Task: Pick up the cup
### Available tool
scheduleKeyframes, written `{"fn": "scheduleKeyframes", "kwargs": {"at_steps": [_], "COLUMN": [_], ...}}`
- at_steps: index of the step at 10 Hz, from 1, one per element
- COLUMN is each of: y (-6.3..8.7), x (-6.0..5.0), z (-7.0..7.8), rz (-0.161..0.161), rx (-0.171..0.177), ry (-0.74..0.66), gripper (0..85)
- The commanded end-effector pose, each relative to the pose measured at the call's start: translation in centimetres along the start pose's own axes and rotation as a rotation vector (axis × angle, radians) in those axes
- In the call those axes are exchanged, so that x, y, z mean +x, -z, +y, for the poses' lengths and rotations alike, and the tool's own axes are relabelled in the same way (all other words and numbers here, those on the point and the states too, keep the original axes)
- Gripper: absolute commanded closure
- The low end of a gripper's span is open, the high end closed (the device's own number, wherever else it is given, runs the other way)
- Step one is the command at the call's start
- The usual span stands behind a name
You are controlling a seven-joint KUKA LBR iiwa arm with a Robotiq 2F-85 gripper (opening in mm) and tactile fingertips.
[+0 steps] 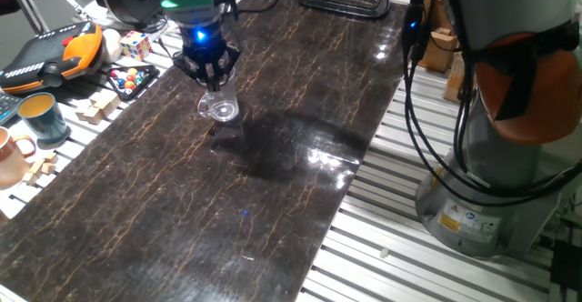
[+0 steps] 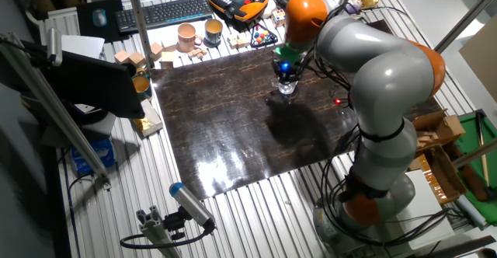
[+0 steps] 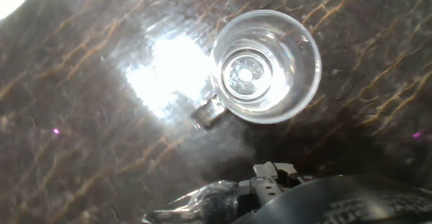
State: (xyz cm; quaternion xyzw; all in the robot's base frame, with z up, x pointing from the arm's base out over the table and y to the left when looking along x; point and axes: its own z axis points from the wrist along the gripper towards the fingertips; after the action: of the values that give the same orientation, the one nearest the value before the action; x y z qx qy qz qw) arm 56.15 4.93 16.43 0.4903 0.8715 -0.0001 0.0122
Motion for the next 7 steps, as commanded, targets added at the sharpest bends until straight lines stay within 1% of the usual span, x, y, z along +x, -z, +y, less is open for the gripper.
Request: {"fn": "scheduleKeyframes", "kwargs": {"at_steps": [1,2,4,5,7], "y": [-0.26,-0.41,-0.64,-0.64,-0.64], "x": [0.02,0.05,-0.11,-0.11,-0.11], "z": [0.13,0.18,0.31,0.31,0.31], "rz": [-0.011,-0.015,-0.004,-0.004,0.012], "rx": [0.006,0.004,-0.004,-0.006,0.024], "ry": [-0.233,-0.238,-0.251,-0.254,-0.24], "gripper": [84.0,84.0,84.0,84.0,84.0]}}
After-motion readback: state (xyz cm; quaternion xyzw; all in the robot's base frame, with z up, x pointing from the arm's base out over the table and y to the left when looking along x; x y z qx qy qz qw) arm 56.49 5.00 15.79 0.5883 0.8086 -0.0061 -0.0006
